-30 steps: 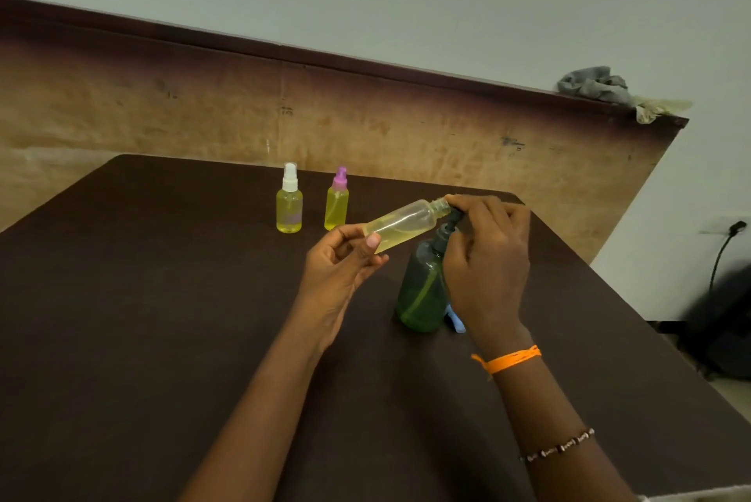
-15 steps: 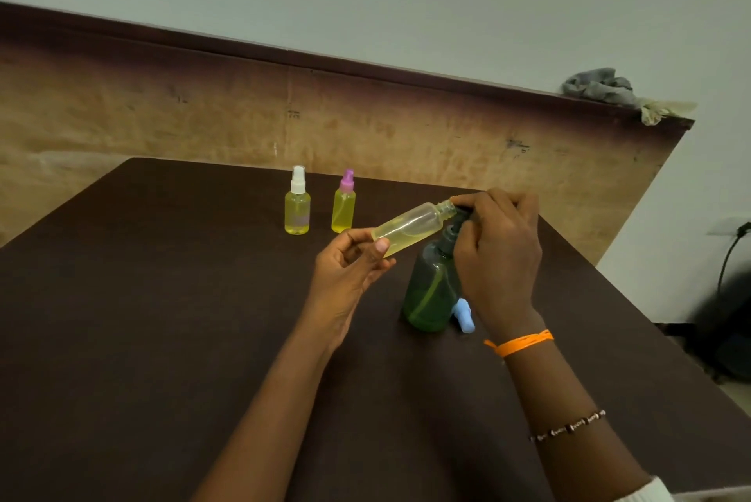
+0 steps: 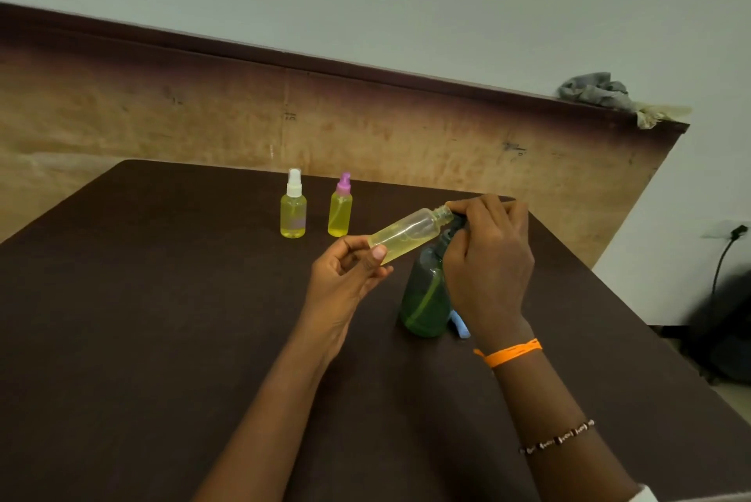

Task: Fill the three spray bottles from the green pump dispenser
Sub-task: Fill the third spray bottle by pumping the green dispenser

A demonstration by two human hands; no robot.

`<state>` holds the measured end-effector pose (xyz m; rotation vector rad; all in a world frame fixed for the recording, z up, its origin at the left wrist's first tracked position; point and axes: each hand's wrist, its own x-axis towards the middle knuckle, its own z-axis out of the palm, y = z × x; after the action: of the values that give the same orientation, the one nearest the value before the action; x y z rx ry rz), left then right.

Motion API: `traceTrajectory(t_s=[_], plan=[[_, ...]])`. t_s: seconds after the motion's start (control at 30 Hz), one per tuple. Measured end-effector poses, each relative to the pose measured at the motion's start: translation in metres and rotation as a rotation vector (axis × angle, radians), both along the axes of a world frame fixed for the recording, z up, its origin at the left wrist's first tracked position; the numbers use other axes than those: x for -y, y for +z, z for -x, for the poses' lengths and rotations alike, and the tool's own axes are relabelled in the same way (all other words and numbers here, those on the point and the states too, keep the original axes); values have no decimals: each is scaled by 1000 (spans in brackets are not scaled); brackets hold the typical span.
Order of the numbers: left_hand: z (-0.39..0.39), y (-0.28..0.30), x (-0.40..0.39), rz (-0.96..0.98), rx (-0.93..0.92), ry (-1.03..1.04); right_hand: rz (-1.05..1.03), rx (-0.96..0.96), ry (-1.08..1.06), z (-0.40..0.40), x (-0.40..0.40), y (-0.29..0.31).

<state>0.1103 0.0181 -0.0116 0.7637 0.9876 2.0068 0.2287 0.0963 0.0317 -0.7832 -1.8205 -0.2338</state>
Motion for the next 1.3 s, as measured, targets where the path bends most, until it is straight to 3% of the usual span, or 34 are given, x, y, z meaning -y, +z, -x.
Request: traceTrajectory(t_s=[0.2, 0.47, 0.67, 0.9, 1.17, 1.3], plan=[[2, -3, -2, -7, 6, 7, -25, -40, -52, 4, 0, -32], [1, -2, -3, -4, 4, -4, -62, 22, -20, -6, -1, 1], [4, -5, -3, -4, 6, 6, -81, -51, -64, 6, -1, -33], [1, -2, -2, -11, 9, -4, -127, 56, -57, -5, 0, -1], [1, -6, -3, -5, 16, 3, -30, -67, -28, 6, 0, -35], [1, -4, 0, -1, 15, 0, -17, -12, -28, 3, 4, -20]])
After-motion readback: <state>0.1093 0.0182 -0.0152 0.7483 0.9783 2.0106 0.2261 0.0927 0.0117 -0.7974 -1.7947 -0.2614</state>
